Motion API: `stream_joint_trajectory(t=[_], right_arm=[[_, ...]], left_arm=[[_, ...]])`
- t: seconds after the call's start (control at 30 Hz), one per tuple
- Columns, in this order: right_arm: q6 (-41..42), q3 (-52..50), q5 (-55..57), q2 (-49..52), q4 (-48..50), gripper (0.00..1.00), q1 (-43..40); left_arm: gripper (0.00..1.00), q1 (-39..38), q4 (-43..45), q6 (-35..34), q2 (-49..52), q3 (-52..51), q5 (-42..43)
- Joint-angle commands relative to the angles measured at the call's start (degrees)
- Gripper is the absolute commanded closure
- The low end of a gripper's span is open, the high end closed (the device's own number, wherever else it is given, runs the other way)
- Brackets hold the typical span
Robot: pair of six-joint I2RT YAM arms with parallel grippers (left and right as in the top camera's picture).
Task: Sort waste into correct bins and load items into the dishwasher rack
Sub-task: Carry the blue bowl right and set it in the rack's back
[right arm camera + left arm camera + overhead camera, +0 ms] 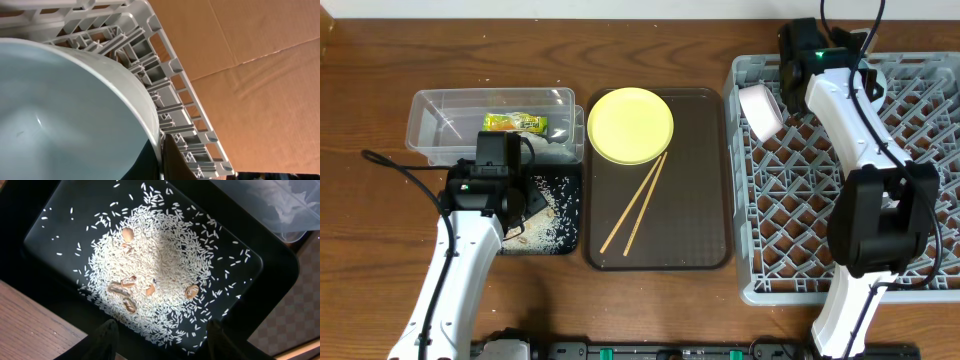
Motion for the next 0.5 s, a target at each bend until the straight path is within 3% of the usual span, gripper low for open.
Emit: stream_joint_trajectory(t=[0.0,0.13,0.47], right_arm=[[1.2,0.2,-0.8,1.9,0.0,0.99,1.5],[1.2,0.2,-1.9,1.9,-0.3,0.98,2.6],[1.2,0.2,-17.2,1.9,-3.8,0.82,3.3]], left_arm=[[0.40,0.2,-0.2,-0.3,-0.3,0.1,-0.9],[0.41,0.2,-0.2,-0.3,-0.3,0.1,-0.9],[0.40,0.2,-0.2,-0.3,-0.3,0.1,-0.9]])
